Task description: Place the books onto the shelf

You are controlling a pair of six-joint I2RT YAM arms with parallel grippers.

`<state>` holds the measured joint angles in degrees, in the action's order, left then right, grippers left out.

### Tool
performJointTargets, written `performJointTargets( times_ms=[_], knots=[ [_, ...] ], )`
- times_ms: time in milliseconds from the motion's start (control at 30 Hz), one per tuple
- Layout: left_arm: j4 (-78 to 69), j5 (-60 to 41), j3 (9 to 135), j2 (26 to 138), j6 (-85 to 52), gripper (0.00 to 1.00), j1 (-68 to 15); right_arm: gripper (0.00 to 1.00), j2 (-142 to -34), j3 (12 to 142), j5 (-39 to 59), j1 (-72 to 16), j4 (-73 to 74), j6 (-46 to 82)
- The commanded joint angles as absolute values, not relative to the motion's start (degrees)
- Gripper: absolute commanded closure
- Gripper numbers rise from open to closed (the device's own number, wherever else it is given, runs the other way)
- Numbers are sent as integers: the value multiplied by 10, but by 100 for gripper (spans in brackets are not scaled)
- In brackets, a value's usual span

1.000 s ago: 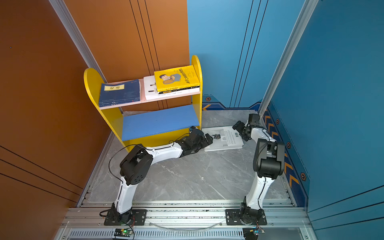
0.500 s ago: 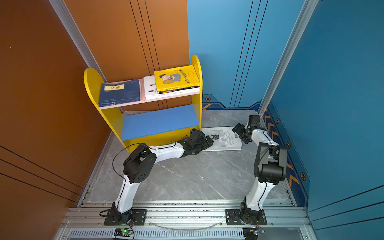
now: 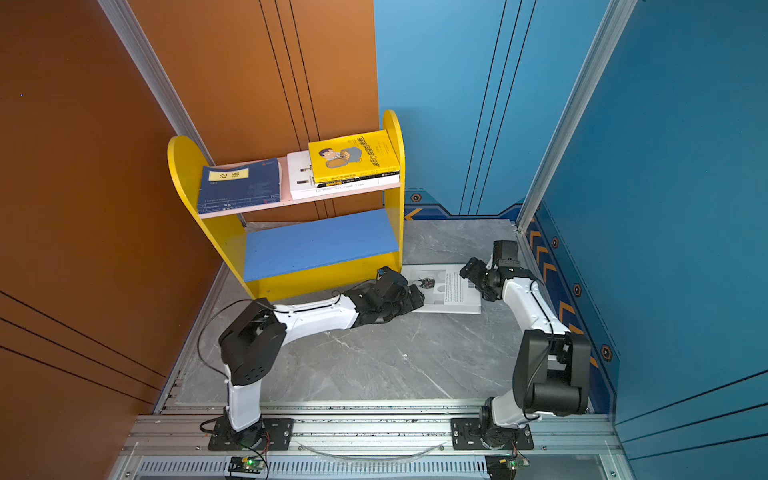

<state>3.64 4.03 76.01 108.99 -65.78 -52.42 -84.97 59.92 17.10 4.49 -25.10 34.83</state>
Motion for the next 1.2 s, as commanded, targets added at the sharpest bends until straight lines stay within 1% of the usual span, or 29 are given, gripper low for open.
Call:
performJointTargets(
  times_ms=[0,233,400,467,533,667,700,767,833,933,1033,1167],
  knots=[
    [61,95,714,1009,-670,3,-535,14,-818,565,188,0,-281,377],
    [152,201,615,883,-701,1,-537,13,-783,537,184,-109,-308,379],
    [177,253,535,804,-733,0,-527,11,-777,519,203,-144,-306,362],
    [179,259,515,783,-738,1,-524,11,-792,539,236,-151,-341,340],
    [192,269,506,770,-744,1,-523,10,-800,570,245,-171,-408,306],
    [191,277,491,756,-750,1,-524,6,-760,593,242,-199,-476,279],
    [190,278,490,755,-750,1,-524,3,-744,594,245,-199,-486,285],
    [188,280,488,753,-750,1,-524,2,-713,590,253,-206,-489,300],
    [185,277,489,757,-748,1,-526,2,-677,593,241,-209,-489,307],
    [179,267,493,766,-747,1,-527,0,-651,612,214,-203,-476,304],
    [156,248,498,786,-746,1,-533,0,-668,614,168,-185,-421,303],
    [70,207,501,832,-752,1,-552,0,-747,617,171,-140,-336,313]
  ],
)
